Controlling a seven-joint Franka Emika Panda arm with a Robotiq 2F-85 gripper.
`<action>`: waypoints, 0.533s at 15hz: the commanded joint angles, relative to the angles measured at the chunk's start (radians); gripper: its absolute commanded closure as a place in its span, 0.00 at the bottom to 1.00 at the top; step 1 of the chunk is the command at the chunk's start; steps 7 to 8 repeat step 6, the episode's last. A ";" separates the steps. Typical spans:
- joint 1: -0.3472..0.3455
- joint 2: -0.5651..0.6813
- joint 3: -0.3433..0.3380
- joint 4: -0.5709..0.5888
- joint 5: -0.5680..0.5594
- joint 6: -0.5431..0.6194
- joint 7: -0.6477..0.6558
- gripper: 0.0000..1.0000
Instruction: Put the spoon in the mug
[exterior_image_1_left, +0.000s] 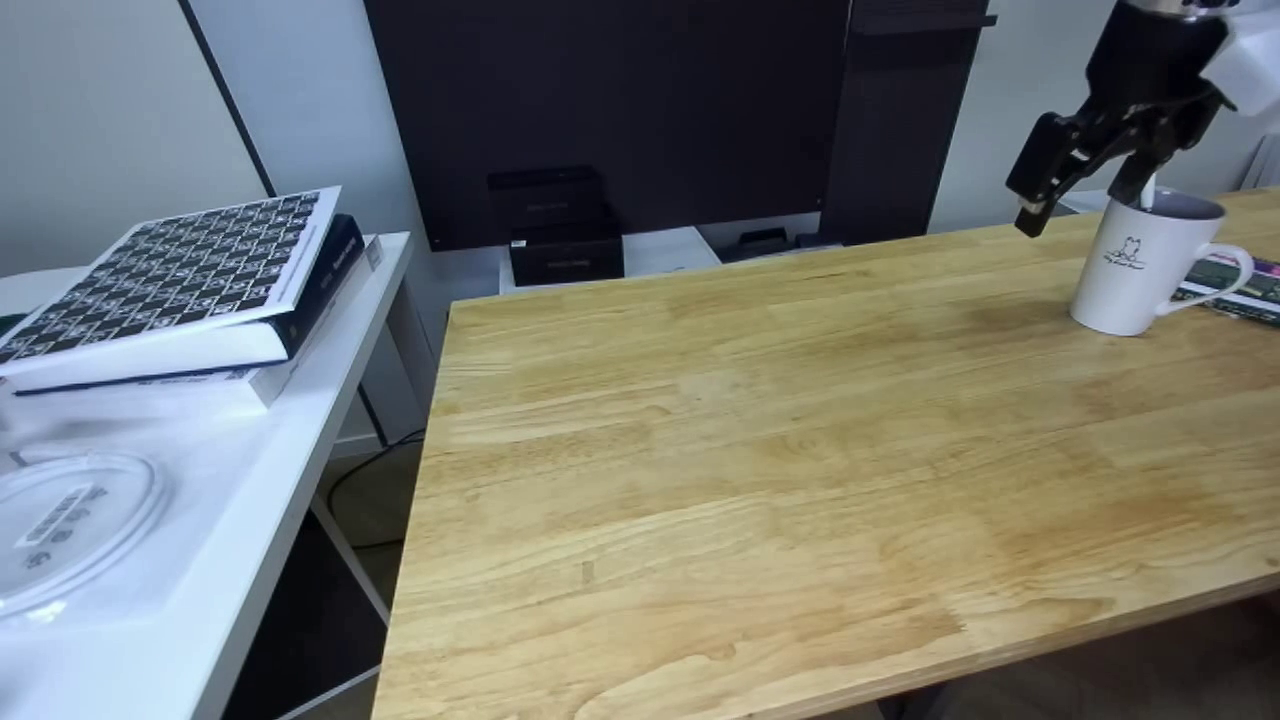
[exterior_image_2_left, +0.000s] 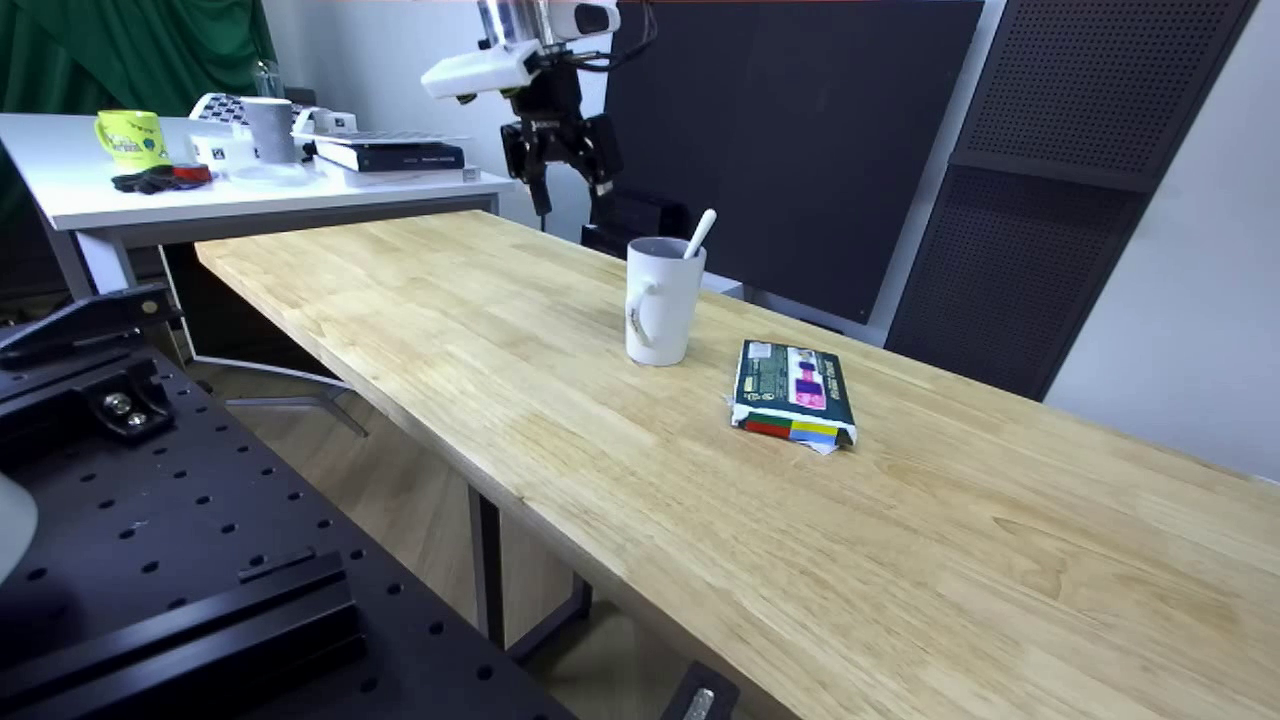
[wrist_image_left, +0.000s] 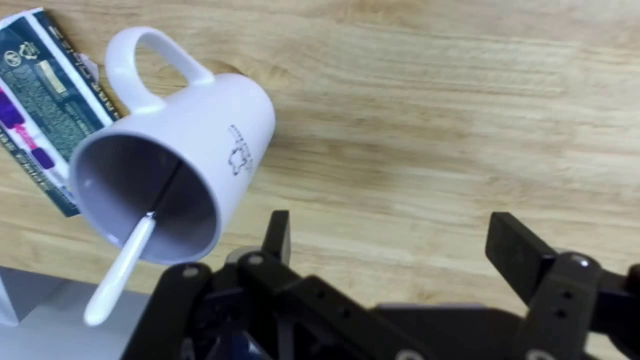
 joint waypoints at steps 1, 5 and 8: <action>-0.200 0.051 0.240 0.039 0.211 -0.147 -0.277 0.00; -0.017 -0.029 0.063 0.023 0.408 -0.129 -0.425 0.00; -0.023 -0.030 0.068 0.026 0.412 -0.135 -0.434 0.00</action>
